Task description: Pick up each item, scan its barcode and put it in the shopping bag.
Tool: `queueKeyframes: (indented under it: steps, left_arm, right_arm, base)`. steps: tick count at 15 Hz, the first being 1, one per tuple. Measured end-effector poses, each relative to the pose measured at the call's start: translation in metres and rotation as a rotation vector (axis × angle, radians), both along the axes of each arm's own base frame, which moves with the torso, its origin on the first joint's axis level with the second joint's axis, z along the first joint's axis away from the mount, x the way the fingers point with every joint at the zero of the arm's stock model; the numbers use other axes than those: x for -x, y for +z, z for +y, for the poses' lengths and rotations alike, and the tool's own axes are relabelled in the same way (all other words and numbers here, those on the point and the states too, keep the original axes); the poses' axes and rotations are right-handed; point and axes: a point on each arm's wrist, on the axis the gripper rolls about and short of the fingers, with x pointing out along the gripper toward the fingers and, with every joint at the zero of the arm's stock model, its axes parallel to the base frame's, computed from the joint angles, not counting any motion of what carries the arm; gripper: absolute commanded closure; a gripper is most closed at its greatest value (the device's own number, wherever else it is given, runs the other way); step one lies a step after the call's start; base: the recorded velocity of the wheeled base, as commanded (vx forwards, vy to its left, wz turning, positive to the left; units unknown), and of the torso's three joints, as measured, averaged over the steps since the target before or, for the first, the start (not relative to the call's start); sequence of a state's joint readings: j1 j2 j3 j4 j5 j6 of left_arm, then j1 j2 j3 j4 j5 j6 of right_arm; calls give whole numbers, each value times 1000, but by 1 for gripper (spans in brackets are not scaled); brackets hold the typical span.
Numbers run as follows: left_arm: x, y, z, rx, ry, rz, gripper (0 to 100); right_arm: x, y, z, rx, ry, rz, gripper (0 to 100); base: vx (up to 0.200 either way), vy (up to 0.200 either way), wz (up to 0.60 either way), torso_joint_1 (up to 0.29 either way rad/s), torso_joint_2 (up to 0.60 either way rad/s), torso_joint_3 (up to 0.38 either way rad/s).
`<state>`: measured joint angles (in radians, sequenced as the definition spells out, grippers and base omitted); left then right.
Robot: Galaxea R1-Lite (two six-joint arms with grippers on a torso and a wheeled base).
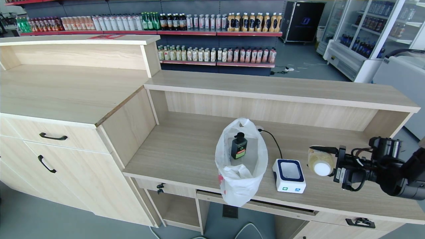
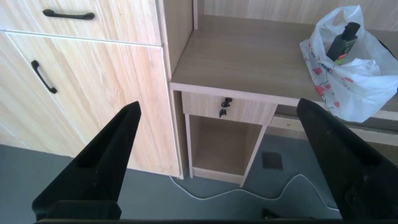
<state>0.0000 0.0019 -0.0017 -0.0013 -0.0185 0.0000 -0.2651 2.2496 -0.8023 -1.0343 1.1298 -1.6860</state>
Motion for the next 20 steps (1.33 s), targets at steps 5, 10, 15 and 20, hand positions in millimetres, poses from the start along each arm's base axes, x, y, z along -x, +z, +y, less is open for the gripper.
queueKeyframes:
  steps: [5,10,15,20]
  left_arm:
    - [0,0,0,0,0,0,0]
    - [0,0,0,0,0,0,0]
    - [0,0,0,0,0,0,0]
    - [0,0,0,0,0,0,0]
  right_arm:
    - [-10,-8,12,-6,51,-4,100]
    - [-18,-16,17,-7,69,-1,100]
    - [-25,-22,25,-8,93,1,100]
    - [-35,-23,32,-12,111,-5,100]
  base:
    - [0,0,0,0,0,0]
    - [0,0,0,0,0,0]
    - [0,0,0,0,0,0]
    - [0,0,0,0,0,0]
